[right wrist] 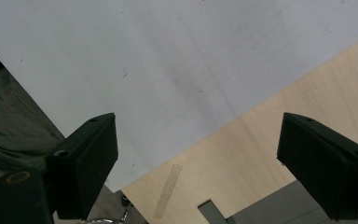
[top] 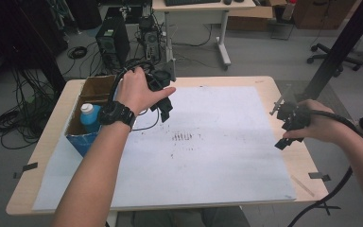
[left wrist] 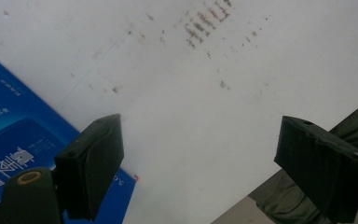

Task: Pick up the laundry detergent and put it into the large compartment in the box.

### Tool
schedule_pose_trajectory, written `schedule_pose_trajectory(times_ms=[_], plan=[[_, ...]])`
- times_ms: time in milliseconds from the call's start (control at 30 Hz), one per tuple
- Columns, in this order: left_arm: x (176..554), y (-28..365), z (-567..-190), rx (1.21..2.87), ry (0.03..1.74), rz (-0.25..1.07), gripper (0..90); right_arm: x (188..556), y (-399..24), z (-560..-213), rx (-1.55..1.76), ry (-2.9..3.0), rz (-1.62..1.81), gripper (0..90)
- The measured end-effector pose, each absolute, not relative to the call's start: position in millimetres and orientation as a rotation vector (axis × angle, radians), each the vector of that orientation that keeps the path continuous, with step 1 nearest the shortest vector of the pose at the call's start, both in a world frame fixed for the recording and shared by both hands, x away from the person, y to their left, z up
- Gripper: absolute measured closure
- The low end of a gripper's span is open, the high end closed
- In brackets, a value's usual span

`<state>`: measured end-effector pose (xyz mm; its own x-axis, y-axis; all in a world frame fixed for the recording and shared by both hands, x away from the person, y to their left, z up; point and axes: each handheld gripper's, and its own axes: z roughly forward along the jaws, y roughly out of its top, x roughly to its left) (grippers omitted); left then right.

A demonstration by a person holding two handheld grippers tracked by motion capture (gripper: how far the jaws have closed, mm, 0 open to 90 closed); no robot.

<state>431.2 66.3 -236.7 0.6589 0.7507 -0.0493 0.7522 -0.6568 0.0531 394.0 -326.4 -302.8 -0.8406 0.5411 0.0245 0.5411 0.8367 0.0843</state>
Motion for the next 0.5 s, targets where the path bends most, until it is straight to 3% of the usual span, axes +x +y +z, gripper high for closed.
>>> schedule_pose_trajectory(times_ms=[500], plan=[[423,69,-252,2.788,1.259,-0.033,15.1,389,-324,-298,0.878,3.006,0.139,12.4]])
